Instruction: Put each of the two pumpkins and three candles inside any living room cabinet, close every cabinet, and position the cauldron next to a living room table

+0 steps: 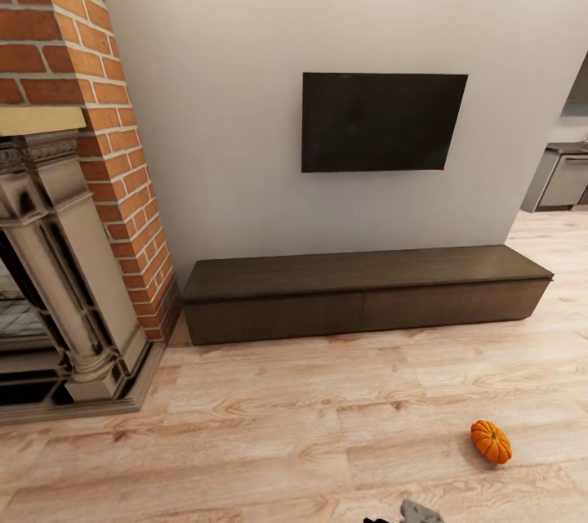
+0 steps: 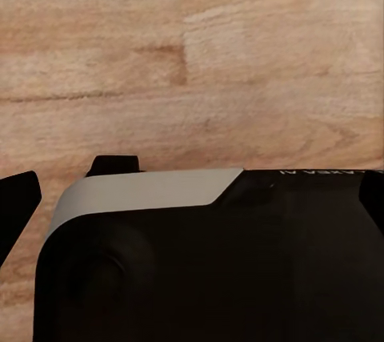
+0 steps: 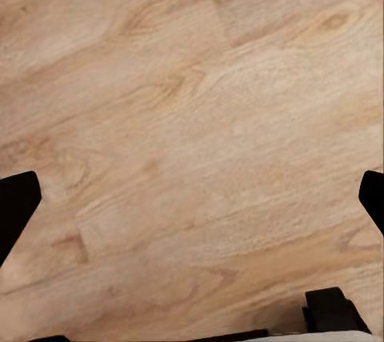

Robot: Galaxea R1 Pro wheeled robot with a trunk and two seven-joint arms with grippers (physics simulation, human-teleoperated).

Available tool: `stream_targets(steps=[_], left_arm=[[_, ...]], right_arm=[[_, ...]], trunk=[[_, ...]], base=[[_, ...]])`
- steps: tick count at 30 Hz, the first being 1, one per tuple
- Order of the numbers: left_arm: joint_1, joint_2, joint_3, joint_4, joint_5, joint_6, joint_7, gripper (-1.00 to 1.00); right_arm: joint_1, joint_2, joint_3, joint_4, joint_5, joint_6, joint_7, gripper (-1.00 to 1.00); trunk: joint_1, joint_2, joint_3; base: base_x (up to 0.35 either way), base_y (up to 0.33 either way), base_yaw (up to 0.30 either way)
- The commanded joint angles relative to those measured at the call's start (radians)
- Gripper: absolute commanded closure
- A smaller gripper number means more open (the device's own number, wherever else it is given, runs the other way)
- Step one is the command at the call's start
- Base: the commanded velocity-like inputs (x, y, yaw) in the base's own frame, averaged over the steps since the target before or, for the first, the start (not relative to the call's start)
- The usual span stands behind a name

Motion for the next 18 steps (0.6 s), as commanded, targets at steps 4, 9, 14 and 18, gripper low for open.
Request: stream_targets(steps=[4, 9, 14, 18], left_arm=[[-0.001, 0.000, 0.000, 0.001, 0.000, -0.003, 0.000, -1.00], [-0.001, 0.001, 0.000, 0.000, 0.000, -0.004, 0.001, -1.00], [-0.001, 0.001, 0.001, -0.001, 0.000, -0.004, 0.001, -1.00], [-0.001, 0.001, 0.000, 0.000, 0.000, -0.005, 0.001, -1.00]], right_arm=[[-0.098, -0.001, -0.002, 0.009, -0.113, 0.047, -0.008, -1.00], [-0.174, -0.001, -0.002, 0.091, -0.227, 0.045, -0.001, -1.00], [-0.214, -0.001, -0.002, 0.104, -0.296, 0.039, 0.027, -1.00], [-0.238, -0.006, -0.003, 0.104, -0.373, 0.046, 0.152, -1.00]], trunk=[[0.000, -0.001, -0.001], [0.000, -0.001, -0.001], [0.000, -0.001, -0.001], [0.000, -0.001, -0.001]], base=[[0.000, 0.000, 0.000], [0.000, 0.000, 0.000], [0.000, 0.000, 0.000], [0.000, 0.000, 0.000]])
